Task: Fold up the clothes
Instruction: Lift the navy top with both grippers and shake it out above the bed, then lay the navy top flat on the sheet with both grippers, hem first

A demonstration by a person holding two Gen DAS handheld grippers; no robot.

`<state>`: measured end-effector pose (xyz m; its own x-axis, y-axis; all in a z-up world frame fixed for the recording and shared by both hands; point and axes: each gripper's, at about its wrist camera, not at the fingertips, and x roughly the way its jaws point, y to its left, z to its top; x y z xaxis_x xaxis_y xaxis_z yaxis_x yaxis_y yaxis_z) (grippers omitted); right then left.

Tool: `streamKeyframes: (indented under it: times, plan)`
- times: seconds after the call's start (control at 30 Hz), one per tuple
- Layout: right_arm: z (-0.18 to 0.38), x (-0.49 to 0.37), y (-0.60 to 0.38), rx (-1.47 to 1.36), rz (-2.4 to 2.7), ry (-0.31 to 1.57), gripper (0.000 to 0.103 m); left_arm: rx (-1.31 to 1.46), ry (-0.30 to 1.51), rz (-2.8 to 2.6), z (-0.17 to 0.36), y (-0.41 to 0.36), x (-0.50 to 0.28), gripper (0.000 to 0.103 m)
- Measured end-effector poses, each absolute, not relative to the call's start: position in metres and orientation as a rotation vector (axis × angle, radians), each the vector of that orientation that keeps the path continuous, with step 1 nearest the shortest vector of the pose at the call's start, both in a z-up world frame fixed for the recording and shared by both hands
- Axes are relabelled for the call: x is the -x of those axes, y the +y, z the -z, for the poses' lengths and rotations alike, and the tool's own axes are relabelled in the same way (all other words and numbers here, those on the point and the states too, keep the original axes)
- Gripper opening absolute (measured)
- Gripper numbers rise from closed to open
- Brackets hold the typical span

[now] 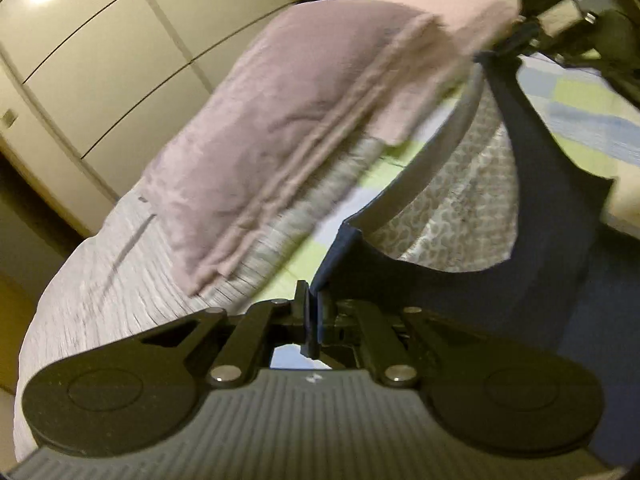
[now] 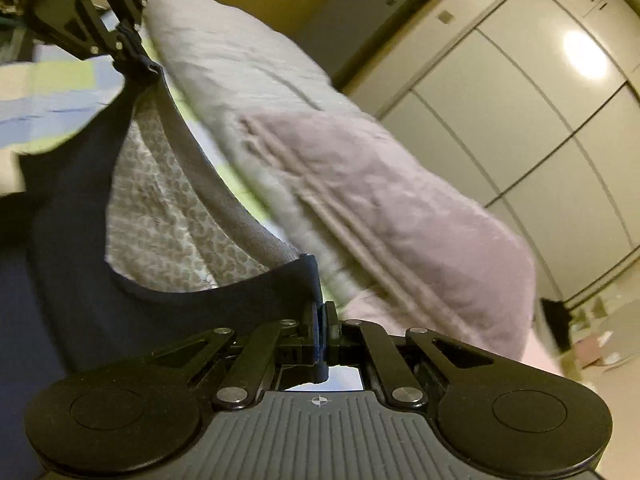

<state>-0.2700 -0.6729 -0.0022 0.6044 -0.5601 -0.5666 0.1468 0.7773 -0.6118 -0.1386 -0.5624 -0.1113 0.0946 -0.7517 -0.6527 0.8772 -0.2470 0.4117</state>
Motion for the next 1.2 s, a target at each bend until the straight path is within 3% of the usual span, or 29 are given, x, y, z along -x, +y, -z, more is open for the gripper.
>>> streamKeyframes:
  times: [0.1,0.2,0.37,0.4,0.43,0.5,0.8,1.2]
  plan:
    - [0.039,0.241,-0.708,0.562,0.499,0.853,0.000,-0.929,0.244,1.417,0.139,-0.598,0.117,0.040]
    - [0.078,0.231,-0.722,0.539,0.565,0.921,0.000,-0.915,0.347,1.396,0.167,-0.598,0.097,0.043]
    - [0.117,0.281,-0.693,0.345,0.553,1.025,0.004,-0.994,0.546,1.417,0.219,-0.520,0.094,0.043]
    - [0.123,0.294,-0.684,0.279,0.553,1.049,0.016,-1.006,0.603,1.423,0.227,-0.497,0.097,0.043]
    - [0.129,0.307,-0.674,0.204,0.553,1.073,0.042,-1.016,0.653,1.426,0.233,-0.473,0.100,0.043]
    - [0.138,0.342,-0.650,0.045,0.555,1.108,0.057,-1.040,0.758,1.423,0.244,-0.423,0.110,0.043]
    - [0.153,0.489,-0.543,-0.637,0.542,1.200,0.057,-0.898,1.250,1.321,0.269,-0.263,0.155,0.047]
    - [0.167,0.570,-0.520,-0.952,0.595,0.979,0.057,-0.586,1.343,1.239,0.289,-0.227,0.142,0.047]
